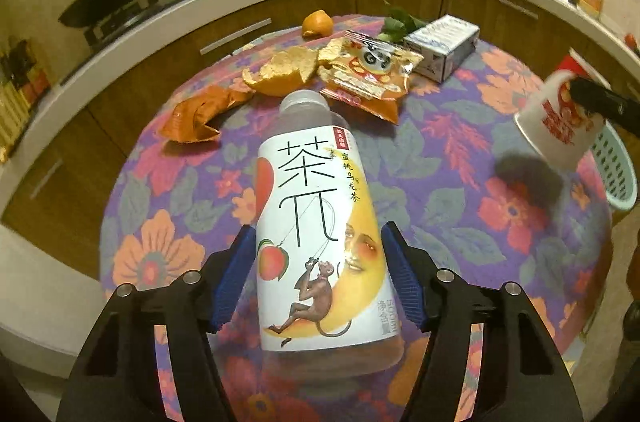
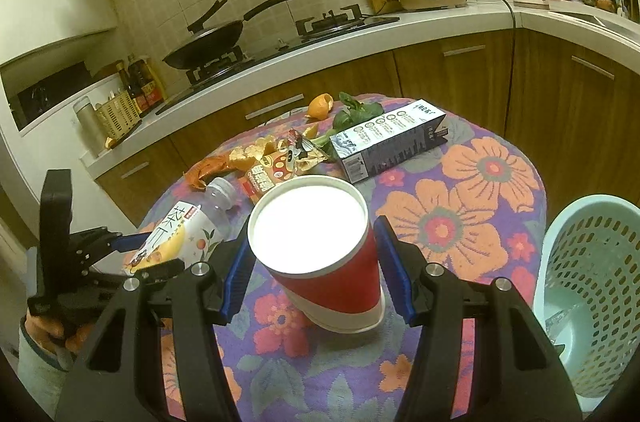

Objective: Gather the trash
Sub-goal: 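Carry the cup and bottle over the blue basket and open both tools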

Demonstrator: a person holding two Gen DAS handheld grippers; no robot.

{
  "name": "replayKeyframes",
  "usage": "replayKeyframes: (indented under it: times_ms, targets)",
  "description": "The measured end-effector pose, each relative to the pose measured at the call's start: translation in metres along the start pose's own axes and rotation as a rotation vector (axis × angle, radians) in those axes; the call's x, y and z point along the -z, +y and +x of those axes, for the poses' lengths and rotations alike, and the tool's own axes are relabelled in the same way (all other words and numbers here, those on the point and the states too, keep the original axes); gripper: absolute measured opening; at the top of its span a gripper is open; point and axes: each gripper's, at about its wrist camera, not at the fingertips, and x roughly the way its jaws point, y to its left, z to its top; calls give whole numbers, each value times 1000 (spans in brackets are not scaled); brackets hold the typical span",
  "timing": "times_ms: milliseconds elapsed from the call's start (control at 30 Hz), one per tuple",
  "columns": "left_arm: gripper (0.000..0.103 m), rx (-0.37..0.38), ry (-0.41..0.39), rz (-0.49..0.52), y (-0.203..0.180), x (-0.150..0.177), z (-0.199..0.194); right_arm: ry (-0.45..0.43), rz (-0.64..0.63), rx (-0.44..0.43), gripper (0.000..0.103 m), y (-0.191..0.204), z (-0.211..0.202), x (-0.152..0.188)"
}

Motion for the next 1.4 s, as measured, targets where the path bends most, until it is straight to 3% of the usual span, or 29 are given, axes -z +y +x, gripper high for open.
replayKeyframes:
  times_ms: [200, 433, 600, 767, 967, 1100, 1400]
  targets:
    - [59, 36, -40, -57, 4, 2, -8, -27, 0, 4, 54, -4, -11, 0]
    - [58, 119, -172, -64, -17, -8, -45, -90, 33, 25, 54, -22, -36, -3]
    - [58, 207, -241, 0, -61, -34, -56, -137, 90, 79, 54, -55, -60, -2]
    - [58, 314, -270, 63, -117, -63, -49, -171, 162, 209, 54, -101, -86, 6]
    - [58, 494, -212, 112, -195, -99, -18, -178, 273, 377, 54, -156, -107, 24]
    - [58, 554, -165, 159, -243, -112, 5, -126, 380, 476, 54, -203, -105, 42]
    - [59, 583, -10, 240, -323, -118, 66, 25, 545, 505, 55, -263, -73, 80]
